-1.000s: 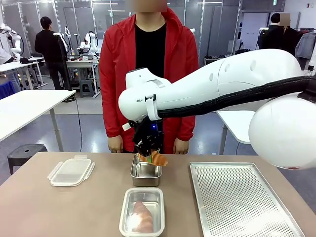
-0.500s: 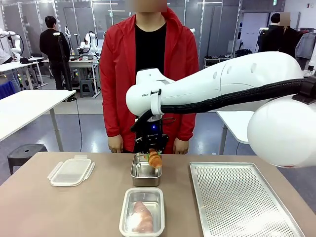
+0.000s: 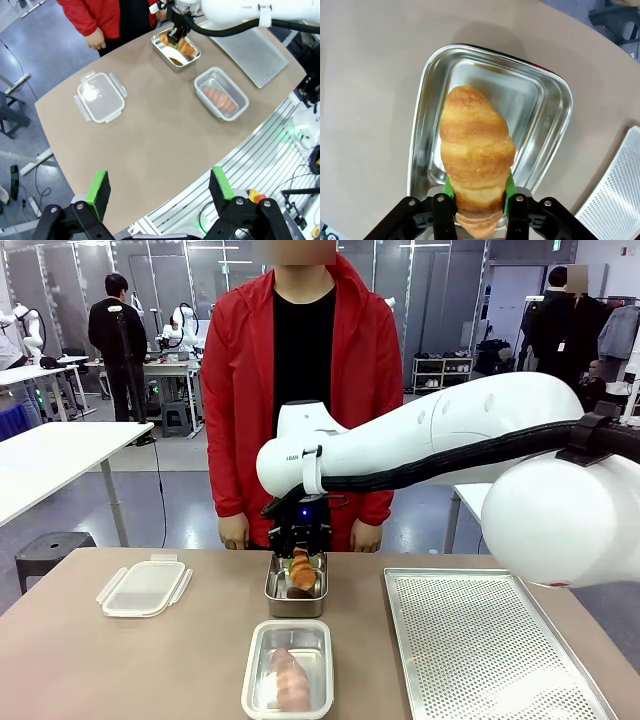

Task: Place the bread into the airtight container.
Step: Pick up a Butter Roll and place it into an empty Airtight Container.

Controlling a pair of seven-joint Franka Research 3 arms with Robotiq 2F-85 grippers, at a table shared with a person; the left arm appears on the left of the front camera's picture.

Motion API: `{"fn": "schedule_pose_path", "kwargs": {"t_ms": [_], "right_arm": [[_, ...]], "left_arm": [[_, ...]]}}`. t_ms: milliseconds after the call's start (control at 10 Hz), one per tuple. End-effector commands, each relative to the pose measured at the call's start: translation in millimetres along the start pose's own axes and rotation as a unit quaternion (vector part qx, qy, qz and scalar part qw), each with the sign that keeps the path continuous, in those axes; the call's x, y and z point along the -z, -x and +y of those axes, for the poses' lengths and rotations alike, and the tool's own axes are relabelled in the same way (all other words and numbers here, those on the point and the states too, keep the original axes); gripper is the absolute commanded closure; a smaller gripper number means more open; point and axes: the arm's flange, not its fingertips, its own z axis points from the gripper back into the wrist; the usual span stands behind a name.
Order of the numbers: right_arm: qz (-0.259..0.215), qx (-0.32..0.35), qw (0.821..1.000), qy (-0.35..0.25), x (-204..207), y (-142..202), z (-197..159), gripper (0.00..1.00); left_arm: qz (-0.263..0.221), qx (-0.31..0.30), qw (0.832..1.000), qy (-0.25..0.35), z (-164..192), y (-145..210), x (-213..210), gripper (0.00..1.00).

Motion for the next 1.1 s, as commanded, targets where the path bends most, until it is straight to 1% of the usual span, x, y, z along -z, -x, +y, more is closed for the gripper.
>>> {"fn": "schedule_pose_path", "kwargs": {"t_ms": [0, 100, 500, 600, 700, 1000], "right_arm": [[-0.014, 0.016, 1.000, 0.007, -3.4, -8.2, 8.4, 0.11], [-0.014, 0.017, 1.000, 0.006, -3.3, -7.5, 8.0, 0.00], [-0.025, 0.018, 0.999, 0.008, -4.7, -3.4, 6.6, 0.00], [-0.022, 0.008, 1.000, 0.016, -2.1, -0.9, 2.2, 0.00], [-0.010, 0.000, 1.000, -0.004, -2.4, -3.9, 3.2, 0.00], [-0.010, 0.000, 1.000, -0.004, -2.4, -3.9, 3.2, 0.00]], "left_arm": [[-0.003, 0.005, 1.000, 0.006, -0.8, -2.5, -1.1, 0.00], [-0.003, 0.005, 1.000, 0.006, -0.8, -2.5, -1.1, 0.00], [-0.003, 0.005, 1.000, 0.006, -0.8, -2.5, -1.1, 0.00], [-0.003, 0.005, 1.000, 0.006, -0.8, -2.5, -1.1, 0.00], [-0.003, 0.005, 1.000, 0.006, -0.8, -2.5, -1.1, 0.00], [-0.003, 0.005, 1.000, 0.006, -0.8, -2.5, -1.1, 0.00]]}}
